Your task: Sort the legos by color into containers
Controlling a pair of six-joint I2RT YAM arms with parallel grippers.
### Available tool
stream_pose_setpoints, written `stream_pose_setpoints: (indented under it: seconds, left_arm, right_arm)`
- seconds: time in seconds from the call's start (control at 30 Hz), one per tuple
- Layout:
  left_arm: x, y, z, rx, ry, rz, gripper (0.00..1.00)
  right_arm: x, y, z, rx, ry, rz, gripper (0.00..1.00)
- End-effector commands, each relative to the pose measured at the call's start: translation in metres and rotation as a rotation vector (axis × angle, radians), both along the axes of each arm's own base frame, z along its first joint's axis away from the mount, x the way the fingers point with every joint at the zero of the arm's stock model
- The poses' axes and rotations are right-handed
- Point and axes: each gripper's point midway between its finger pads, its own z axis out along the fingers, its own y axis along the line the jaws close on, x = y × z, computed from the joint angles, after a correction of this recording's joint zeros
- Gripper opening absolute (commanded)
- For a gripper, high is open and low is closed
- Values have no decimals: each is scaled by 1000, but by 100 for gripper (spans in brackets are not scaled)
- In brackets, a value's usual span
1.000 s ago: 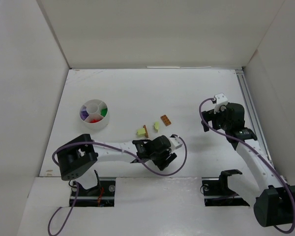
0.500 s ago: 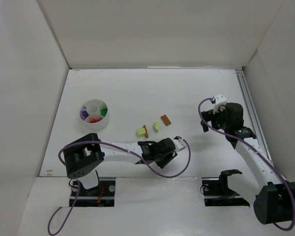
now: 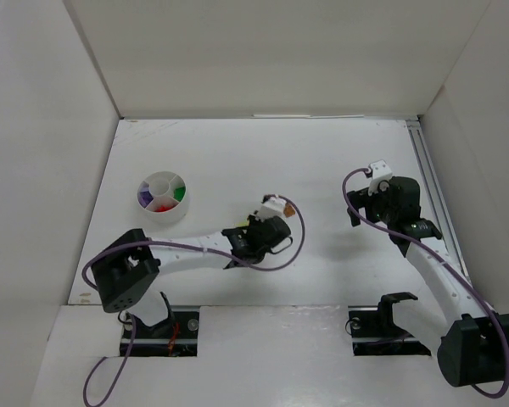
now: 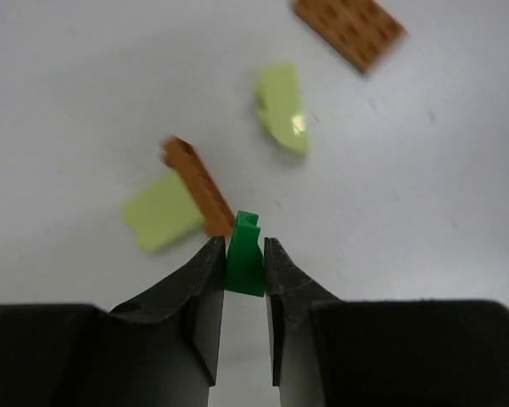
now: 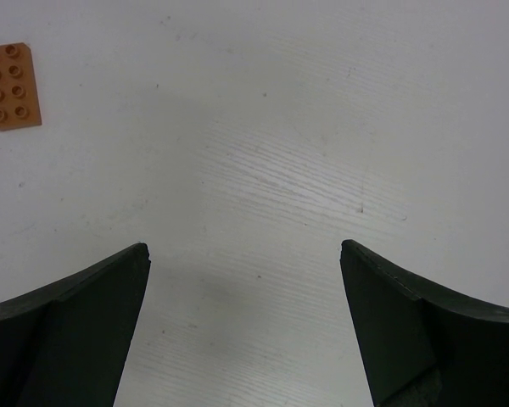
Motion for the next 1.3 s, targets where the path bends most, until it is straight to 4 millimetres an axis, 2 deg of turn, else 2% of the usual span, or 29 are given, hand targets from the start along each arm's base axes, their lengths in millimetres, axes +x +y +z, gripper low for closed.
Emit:
stream_pose_setpoints:
  seconds: [0.0, 0.03, 0.07, 0.1, 0.13, 0.17, 0.23, 0.27, 0.33, 0.37, 0.43, 0.47, 0.5, 0.53, 0.57, 0.67, 0.7, 0.87, 1.03, 1.07, 1.1, 1.17, 1.27]
  left_arm:
    - [65, 41, 73, -174, -200, 377, 0]
    - [82, 56, 80, -215, -200, 433, 0]
    - [94, 59, 93, -261, -222, 437, 0]
    - [100, 70, 105, -293, -243, 451, 0]
    - [113, 89, 114, -297, -265, 489, 0]
    - [118, 97, 119, -312, -265, 497, 0]
    - [127, 120, 137, -347, -293, 551, 0]
    - [138, 141, 144, -369, -309, 613, 0]
    - [144, 164, 150, -390, -319, 667, 1]
    - [151, 186, 150, -395, -327, 729, 2]
    - [160, 206, 153, -425, -327, 778, 3]
    - [158, 207, 151, -417, -320, 779, 3]
    - [162, 218, 146, -403, -317, 810, 3]
    - [164, 221, 147, -393, -310, 821, 7]
    - [164, 227, 137, -368, -294, 854, 7]
    - [169, 241, 130, -339, -259, 910, 9]
    - [170, 244, 117, -319, -232, 928, 9]
    - [172, 248, 96, -292, -180, 964, 9]
    - [167, 258, 89, -264, -149, 1041, 10]
    - [169, 257, 92, -271, -155, 1040, 13]
    - [169, 255, 92, -278, -147, 1032, 24]
    - [167, 255, 88, -272, -140, 1033, 29]
    - [165, 256, 90, -272, -140, 1033, 46]
  right_arm:
    - [21, 0, 35, 11, -128, -4, 98]
    - [21, 1, 32, 19, -117, -9, 98]
    - [24, 1, 39, 21, -136, -9, 98]
    - [28, 2, 43, 34, -147, -16, 98]
    - [29, 2, 38, 33, -134, -16, 98]
    - [32, 5, 47, 41, -157, -5, 98]
    - [38, 5, 52, 42, -160, -5, 98]
    - [39, 5, 47, 40, -145, -5, 98]
    - [44, 6, 55, 42, -160, -5, 98]
    - [46, 6, 47, 39, -134, -5, 98]
    - [50, 8, 49, 44, -134, 4, 98]
    - [51, 8, 44, 43, -118, 4, 98]
    - [51, 8, 44, 43, -118, 4, 98]
    - [52, 9, 41, 42, -108, 4, 98]
    - [54, 5, 45, 42, -117, -5, 98]
    - [55, 5, 41, 33, -108, -1, 98]
    - [53, 5, 39, 32, -99, -1, 98]
    - [54, 3, 39, 27, -100, -10, 98]
    - [53, 1, 34, 13, -84, -14, 98]
    - [53, 1, 34, 13, -84, -14, 98]
    - [53, 1, 34, 13, -84, -14, 98]
    - [52, 1, 29, 11, -64, -14, 98]
    - [52, 1, 29, 3, -66, -9, 98]
